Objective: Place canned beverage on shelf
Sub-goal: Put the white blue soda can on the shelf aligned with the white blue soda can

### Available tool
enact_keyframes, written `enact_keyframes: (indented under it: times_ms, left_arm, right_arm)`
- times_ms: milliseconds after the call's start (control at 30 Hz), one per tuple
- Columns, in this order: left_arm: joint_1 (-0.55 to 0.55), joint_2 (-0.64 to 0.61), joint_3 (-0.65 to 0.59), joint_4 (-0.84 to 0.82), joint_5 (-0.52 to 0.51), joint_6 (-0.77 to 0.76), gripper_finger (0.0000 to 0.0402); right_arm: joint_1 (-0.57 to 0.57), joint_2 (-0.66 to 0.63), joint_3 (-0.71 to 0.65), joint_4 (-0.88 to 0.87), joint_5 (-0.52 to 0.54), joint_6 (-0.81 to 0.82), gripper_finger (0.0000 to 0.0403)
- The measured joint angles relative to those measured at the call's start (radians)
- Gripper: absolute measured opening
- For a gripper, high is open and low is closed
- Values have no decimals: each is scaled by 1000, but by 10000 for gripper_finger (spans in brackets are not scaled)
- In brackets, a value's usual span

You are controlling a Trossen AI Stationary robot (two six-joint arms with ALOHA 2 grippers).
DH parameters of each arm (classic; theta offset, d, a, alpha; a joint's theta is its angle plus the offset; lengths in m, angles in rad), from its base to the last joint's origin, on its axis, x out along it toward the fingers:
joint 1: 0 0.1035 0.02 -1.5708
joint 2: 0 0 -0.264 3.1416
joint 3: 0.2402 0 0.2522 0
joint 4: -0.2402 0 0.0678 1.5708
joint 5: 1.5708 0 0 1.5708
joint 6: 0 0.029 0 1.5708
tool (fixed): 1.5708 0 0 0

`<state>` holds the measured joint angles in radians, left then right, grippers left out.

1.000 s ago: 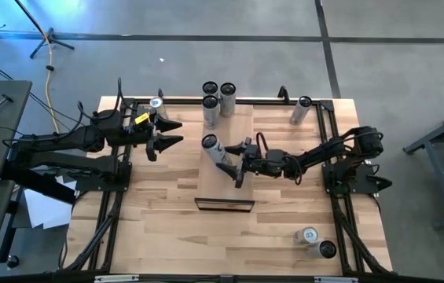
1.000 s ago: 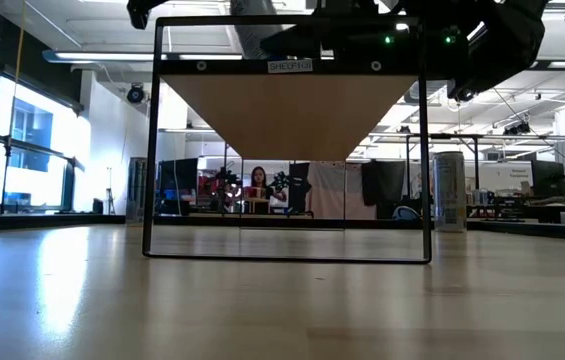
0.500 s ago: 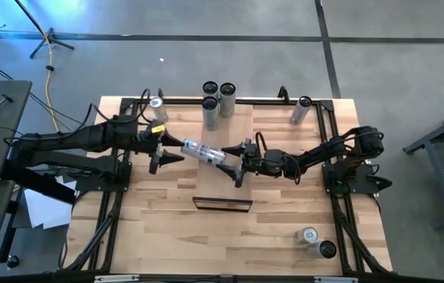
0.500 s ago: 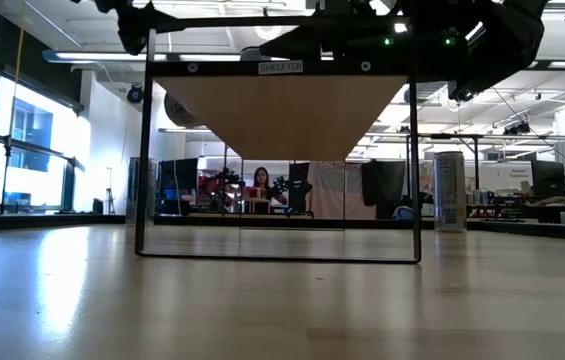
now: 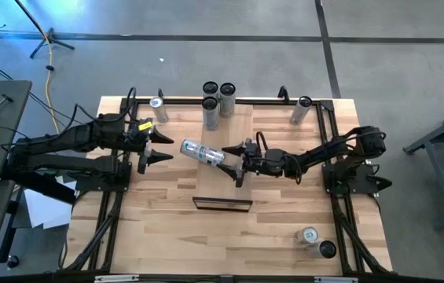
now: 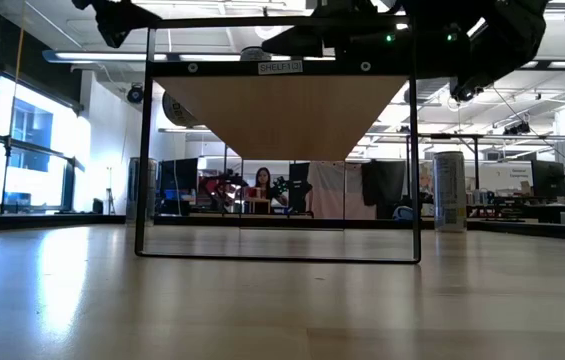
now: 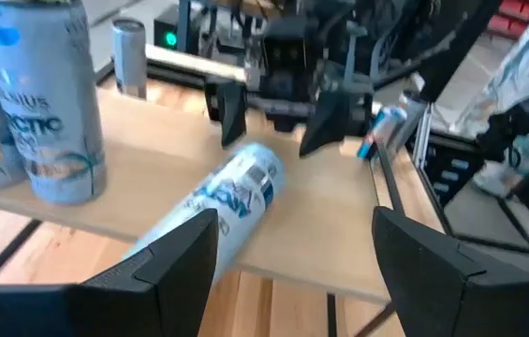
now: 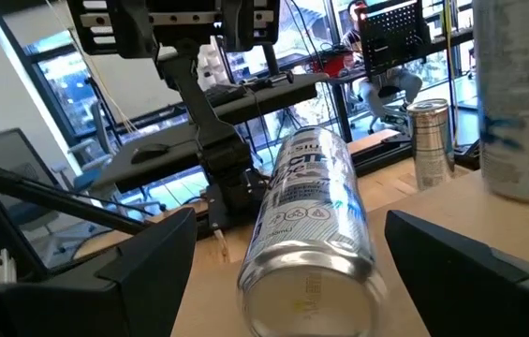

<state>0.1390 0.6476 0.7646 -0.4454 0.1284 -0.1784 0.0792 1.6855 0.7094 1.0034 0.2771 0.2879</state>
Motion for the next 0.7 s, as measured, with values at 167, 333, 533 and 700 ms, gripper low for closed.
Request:
enact_keyframes:
  times_ms: [167, 333, 533, 700]
  left_arm:
    - [0, -10, -52, 58, 16, 24, 252]
    - [0, -106, -225, 227, 16, -59, 252]
    - [1, -213, -346, 397, -15, -120, 252]
    - [33, -207, -349, 388, -118, -52, 252]
  right_arm:
    - [0, -107, 0, -170, -1, -31, 333]
    - [0, -268, 0, -415, -12, 16, 333]
    - [-33, -427, 102, -719, -158, 223, 333]
    - [-69, -393, 325, -1009, -243, 167, 333]
